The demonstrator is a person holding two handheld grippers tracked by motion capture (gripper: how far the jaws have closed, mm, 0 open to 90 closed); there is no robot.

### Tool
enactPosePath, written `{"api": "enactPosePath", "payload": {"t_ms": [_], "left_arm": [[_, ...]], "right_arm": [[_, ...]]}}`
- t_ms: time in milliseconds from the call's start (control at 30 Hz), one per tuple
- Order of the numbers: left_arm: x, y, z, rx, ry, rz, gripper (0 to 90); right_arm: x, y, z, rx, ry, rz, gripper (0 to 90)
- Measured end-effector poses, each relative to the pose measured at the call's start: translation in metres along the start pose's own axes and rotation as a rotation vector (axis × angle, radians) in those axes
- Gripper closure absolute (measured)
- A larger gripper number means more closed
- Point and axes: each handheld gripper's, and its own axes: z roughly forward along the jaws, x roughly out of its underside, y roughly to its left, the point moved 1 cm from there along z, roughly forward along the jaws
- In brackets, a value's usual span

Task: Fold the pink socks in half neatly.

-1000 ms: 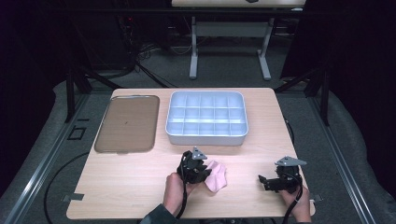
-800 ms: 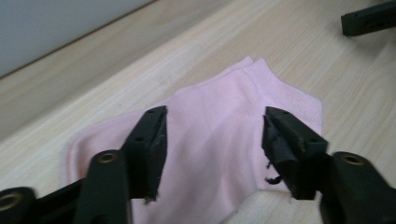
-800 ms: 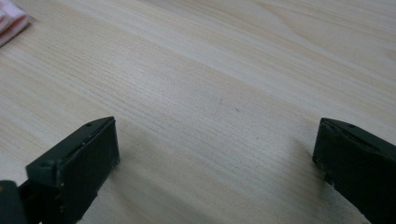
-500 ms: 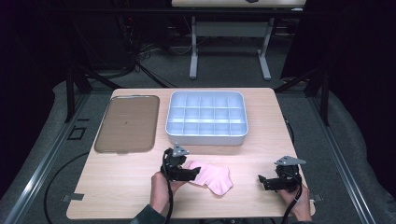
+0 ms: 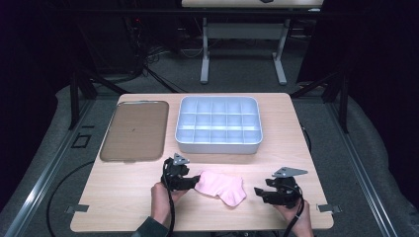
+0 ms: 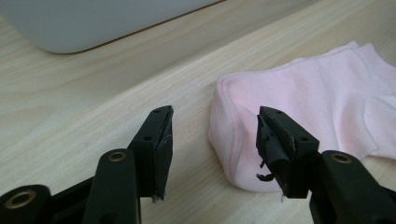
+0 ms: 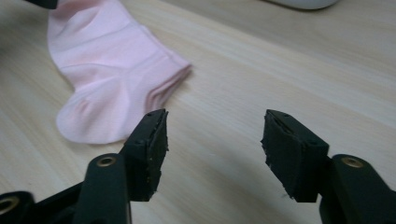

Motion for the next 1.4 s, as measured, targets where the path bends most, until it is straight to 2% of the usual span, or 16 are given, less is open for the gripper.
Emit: {"api": "enactPosePath", "payload": {"t_ms": [67,167,200,333,500,700,833,933,1133,1233,1400], "left_arm": [[-0.001,-0.001,0.006,0.013,0.015,0.006,47.7],[-0.002,-0.001,0.009,0.023,0.025,0.022,51.2],[-0.002,-0.002,0.011,0.034,0.034,0.037,52.6],[-0.002,-0.002,0.014,0.045,0.042,0.059,59.1],[-0.002,-0.003,0.018,0.057,0.047,0.068,65.9],[0.000,-0.003,0.019,0.034,0.049,0.085,79.5],[0.002,-0.003,0.018,0.035,0.045,0.085,84.5],[0.003,-0.005,0.017,0.032,0.043,0.086,85.4],[0.008,-0.011,0.015,0.050,0.039,0.080,85.4],[0.008,-0.013,0.014,0.056,0.040,0.084,85.3],[0.011,-0.018,0.014,0.072,0.034,0.081,85.0]], "right_arm": [[-0.002,0.011,0.007,-0.012,0.029,0.000,43.5],[-0.004,0.018,0.013,-0.027,0.052,-0.004,47.0],[-0.005,0.023,0.019,-0.041,0.069,-0.013,49.2],[-0.008,0.029,0.027,-0.050,0.081,-0.023,54.1],[-0.009,0.035,0.030,-0.048,0.081,-0.036,59.8],[-0.007,0.040,0.035,-0.047,0.096,-0.073,70.8],[-0.007,0.040,0.036,-0.048,0.085,-0.078,75.5],[-0.008,0.037,0.035,-0.016,0.085,-0.088,78.0],[-0.008,0.029,0.032,0.002,0.093,-0.085,78.2],[-0.011,0.024,0.032,0.021,0.110,-0.111,78.2],[-0.013,0.019,0.033,0.034,0.105,-0.128,78.4]]}}
